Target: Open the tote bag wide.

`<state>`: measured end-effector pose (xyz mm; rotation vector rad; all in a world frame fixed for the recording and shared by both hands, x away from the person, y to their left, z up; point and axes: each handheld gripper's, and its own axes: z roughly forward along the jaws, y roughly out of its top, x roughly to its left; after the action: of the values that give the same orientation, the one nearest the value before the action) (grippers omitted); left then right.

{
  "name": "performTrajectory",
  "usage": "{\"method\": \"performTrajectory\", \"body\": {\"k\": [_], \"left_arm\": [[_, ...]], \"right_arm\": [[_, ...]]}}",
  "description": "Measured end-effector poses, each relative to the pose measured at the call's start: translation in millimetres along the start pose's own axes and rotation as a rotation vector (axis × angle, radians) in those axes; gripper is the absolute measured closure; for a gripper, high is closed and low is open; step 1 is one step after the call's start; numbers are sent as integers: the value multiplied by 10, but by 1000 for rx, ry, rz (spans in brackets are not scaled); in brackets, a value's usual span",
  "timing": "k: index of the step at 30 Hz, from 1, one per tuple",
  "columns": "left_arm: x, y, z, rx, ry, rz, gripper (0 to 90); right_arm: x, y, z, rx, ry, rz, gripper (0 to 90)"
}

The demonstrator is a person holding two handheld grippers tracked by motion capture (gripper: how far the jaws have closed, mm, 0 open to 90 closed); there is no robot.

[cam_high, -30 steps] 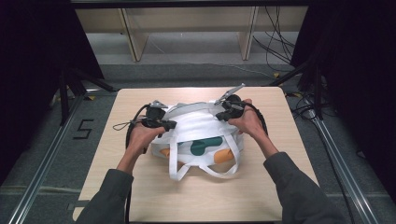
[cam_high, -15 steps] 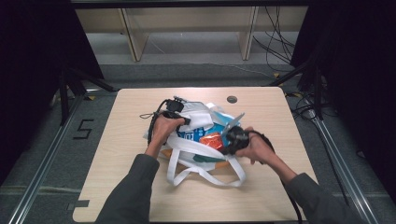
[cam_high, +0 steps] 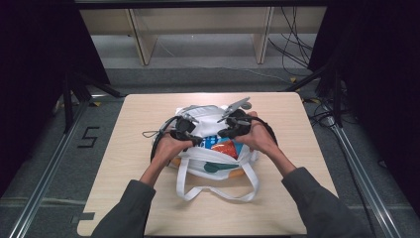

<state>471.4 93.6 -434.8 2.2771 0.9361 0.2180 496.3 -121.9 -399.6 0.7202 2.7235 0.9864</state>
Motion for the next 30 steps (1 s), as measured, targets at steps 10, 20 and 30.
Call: {"method": "performTrajectory", "body": {"k": [10,20,30], "left_arm": [[-362,-599,57,54,-62,99,897],[-341,-440,-104,-13,-53,75,874],[-139,523,100,-90,24,42,867]], "right_arm": [[-618,129,517,179,-319,58,900],[-724,122,415,171,-266,160,900],[-151,-78,-60,73,-68,9,900]]}}
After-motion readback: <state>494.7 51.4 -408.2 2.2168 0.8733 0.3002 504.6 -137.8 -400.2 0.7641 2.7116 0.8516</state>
